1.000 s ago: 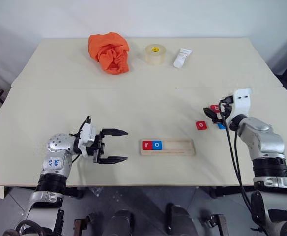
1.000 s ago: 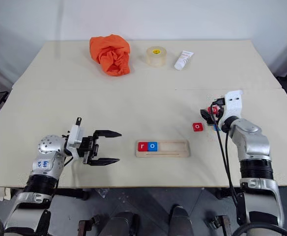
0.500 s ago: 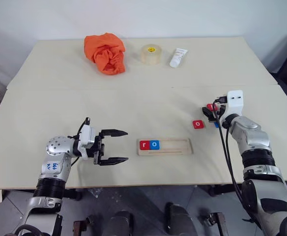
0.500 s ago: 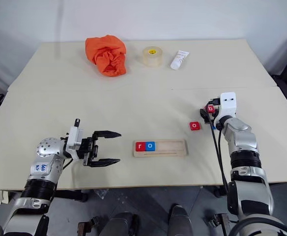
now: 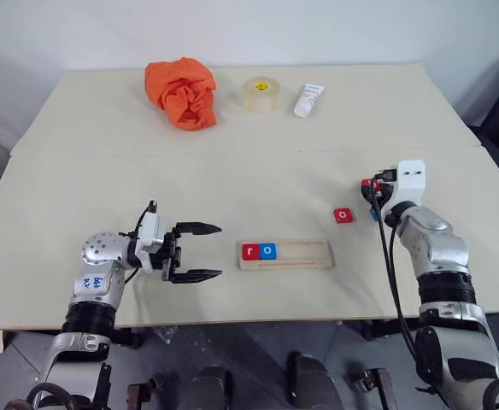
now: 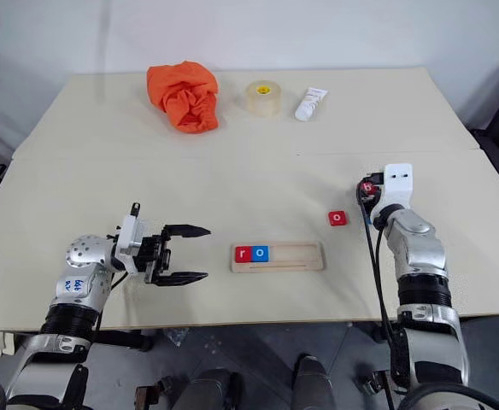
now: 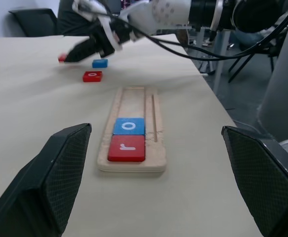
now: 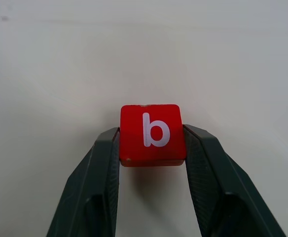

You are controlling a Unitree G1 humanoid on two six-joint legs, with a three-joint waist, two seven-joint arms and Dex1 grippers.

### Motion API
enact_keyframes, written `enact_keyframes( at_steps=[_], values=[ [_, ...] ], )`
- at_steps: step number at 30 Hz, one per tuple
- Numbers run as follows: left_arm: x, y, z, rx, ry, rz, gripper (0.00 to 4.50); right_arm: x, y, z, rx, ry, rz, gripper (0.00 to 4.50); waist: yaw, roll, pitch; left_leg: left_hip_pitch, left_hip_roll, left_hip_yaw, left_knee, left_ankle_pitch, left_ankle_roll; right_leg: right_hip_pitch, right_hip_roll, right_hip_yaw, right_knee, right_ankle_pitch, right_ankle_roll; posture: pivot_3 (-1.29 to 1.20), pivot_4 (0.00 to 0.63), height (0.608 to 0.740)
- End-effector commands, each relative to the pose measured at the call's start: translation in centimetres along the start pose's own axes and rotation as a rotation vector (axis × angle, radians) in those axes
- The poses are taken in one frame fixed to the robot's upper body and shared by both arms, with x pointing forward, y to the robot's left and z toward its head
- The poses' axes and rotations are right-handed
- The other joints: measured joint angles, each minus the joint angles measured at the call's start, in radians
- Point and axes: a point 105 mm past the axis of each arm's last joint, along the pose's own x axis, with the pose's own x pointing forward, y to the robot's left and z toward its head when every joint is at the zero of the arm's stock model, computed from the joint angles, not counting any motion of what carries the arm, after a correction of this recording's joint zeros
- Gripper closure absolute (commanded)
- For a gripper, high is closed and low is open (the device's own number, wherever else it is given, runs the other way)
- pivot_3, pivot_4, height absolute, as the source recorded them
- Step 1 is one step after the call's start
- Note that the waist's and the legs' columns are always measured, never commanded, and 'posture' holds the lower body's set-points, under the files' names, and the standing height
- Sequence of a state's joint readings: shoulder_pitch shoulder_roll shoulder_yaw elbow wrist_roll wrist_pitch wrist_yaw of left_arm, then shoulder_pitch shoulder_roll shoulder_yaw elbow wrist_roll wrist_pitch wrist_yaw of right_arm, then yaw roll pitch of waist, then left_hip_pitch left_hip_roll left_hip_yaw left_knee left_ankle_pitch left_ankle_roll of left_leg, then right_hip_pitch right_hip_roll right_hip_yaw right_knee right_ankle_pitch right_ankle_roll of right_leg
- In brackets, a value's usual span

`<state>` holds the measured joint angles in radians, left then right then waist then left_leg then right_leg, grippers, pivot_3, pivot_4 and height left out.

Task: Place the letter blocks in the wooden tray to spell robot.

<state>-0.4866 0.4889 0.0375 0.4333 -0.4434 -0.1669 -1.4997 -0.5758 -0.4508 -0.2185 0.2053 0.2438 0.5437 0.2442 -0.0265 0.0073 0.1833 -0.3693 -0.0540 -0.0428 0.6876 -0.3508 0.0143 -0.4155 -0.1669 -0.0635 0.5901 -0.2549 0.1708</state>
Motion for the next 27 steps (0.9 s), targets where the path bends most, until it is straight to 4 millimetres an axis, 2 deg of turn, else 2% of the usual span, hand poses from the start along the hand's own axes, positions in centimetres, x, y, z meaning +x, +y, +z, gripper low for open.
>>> enact_keyframes(
  at_steps=[1, 5, 10, 13, 21, 27],
  values=[
    [-0.6, 0.1, 0.6, 0.029, -0.002, -0.030, 0.00, -2.9, 1.9, 2.4, -0.014, -0.069, 0.039, 3.03, 0.002, 0.000, 0.000, 0.000, 0.000, 0.000, 0.000, 0.000, 0.000, 0.000, 0.000, 0.000, 0.000, 0.000, 0.000, 0.00, 0.150, 0.740],
    [-1.0, 0.5, 0.7, 0.030, 0.007, -0.034, 0.00, -7.6, 4.2, 1.0, -0.019, -0.047, 0.057, 3.03, 0.009, 0.000, 0.000, 0.000, -0.001, 0.000, 0.000, 0.000, 0.000, 0.000, 0.000, 0.001, 0.000, 0.000, 0.000, 0.00, 0.150, 0.740],
    [-1.0, 0.8, 0.6, 0.030, 0.011, -0.045, 0.00, -11.5, 5.6, -1.5, 0.015, 0.042, 0.037, 3.03, 0.026, 0.000, 0.000, 0.001, -0.002, 0.003, 0.001, 0.000, 0.001, 0.000, 0.000, 0.003, 0.001, 0.001, 0.000, 0.00, 0.150, 0.740],
    [-0.9, 1.0, 0.6, 0.031, 0.009, -0.049, 0.00, -12.4, 5.9, -2.6, 0.041, 0.085, 0.018, 3.03, 0.025, 0.000, 0.000, 0.001, -0.001, 0.003, 0.001, 0.000, 0.002, 0.000, 0.000, 0.003, 0.001, 0.001, 0.000, 0.00, 0.150, 0.740],
    [-0.8, 1.1, 0.8, 0.037, 0.009, -0.054, 0.00, -12.5, 5.6, -4.1, 0.063, 0.130, -0.021, 3.03, 0.025, 0.000, 0.000, 0.001, -0.002, 0.003, 0.001, 0.000, 0.002, 0.000, 0.000, 0.003, 0.002, 0.001, 0.000, 0.00, 0.150, 0.740],
    [-0.9, 1.0, 0.9, 0.042, 0.009, -0.046, 0.00, -12.3, 5.6, -3.6, 0.055, 0.097, -0.005, 1.03, 0.024, 0.000, 0.000, 0.001, -0.002, 0.003, 0.000, 0.000, 0.002, 0.000, 0.000, 0.003, 0.002, 0.001, 0.000, 0.00, 0.150, 0.740]
  ],
)
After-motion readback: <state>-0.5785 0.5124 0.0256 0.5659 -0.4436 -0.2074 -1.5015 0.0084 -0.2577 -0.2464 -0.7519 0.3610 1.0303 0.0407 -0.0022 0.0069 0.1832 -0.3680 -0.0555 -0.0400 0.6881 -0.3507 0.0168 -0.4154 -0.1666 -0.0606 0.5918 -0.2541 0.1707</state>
